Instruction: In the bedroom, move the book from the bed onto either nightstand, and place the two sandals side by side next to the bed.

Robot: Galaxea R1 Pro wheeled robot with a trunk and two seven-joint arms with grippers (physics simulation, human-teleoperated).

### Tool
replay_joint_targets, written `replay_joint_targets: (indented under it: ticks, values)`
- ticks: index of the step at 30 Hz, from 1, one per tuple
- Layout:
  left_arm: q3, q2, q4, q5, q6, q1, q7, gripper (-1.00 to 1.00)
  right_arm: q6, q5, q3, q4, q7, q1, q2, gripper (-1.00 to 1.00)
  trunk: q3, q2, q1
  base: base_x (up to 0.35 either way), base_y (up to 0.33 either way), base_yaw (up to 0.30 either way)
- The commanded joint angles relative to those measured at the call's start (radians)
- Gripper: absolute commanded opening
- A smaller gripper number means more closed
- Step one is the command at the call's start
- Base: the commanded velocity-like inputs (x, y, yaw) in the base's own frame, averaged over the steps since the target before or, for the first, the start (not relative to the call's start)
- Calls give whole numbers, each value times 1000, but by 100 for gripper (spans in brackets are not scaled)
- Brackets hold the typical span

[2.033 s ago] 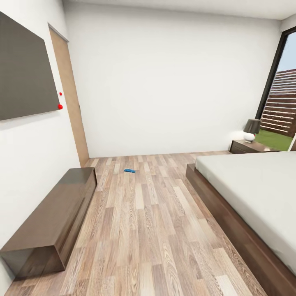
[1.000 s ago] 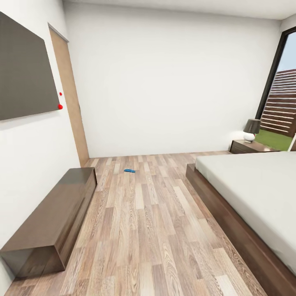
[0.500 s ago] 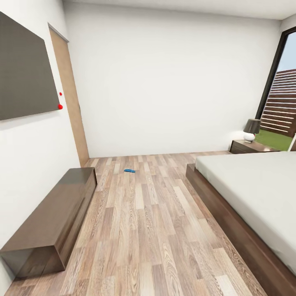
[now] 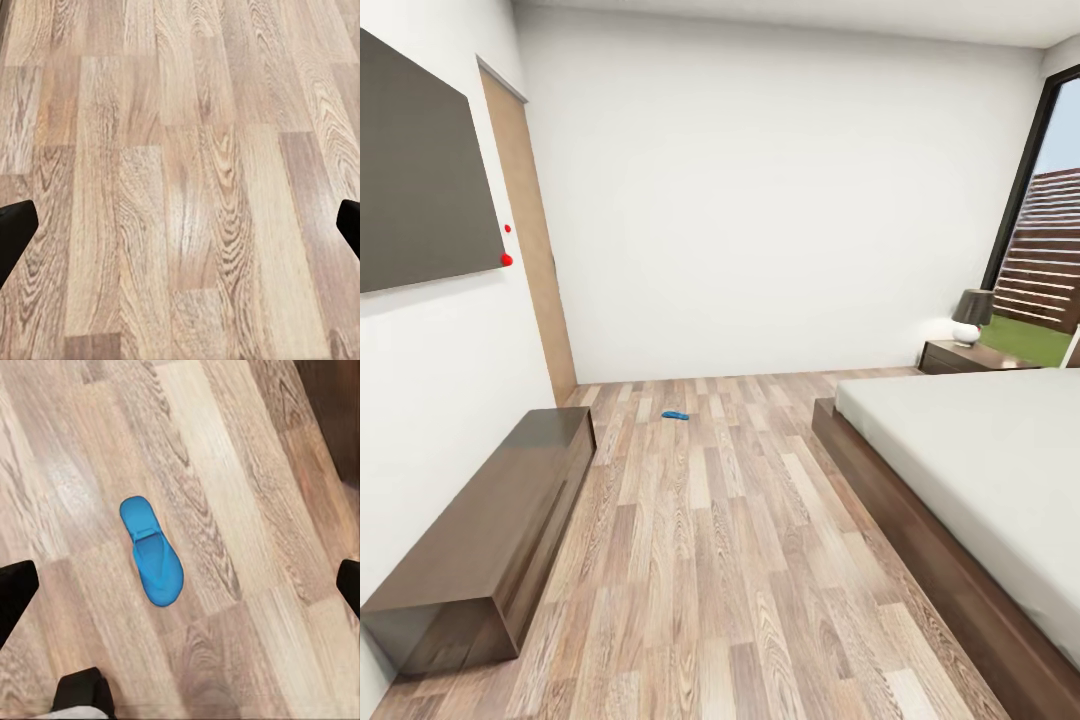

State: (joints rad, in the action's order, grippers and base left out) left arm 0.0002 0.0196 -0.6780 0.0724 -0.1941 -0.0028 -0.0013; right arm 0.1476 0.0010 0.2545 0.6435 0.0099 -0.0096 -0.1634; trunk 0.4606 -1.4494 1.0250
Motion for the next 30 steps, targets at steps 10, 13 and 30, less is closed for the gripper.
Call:
replay_joint_targets:
  ticks: [10, 13, 30]
  values:
    - [0, 0, 0, 7, -2, 0, 0, 100, 454, 0, 1, 120, 3, -9, -78, 100, 1, -1, 0, 0, 0, 0]
    - [0, 1, 0, 8, -2, 0, 0, 100, 516, 0, -1, 173, 3, -10, -80, 100, 1, -1, 0, 0, 0, 0]
    - [-2, 2, 0, 10, -1, 0, 2, 100, 694, 6, -10, 220, 3, -134, -81, 100, 7, -15, 8, 0, 0, 0]
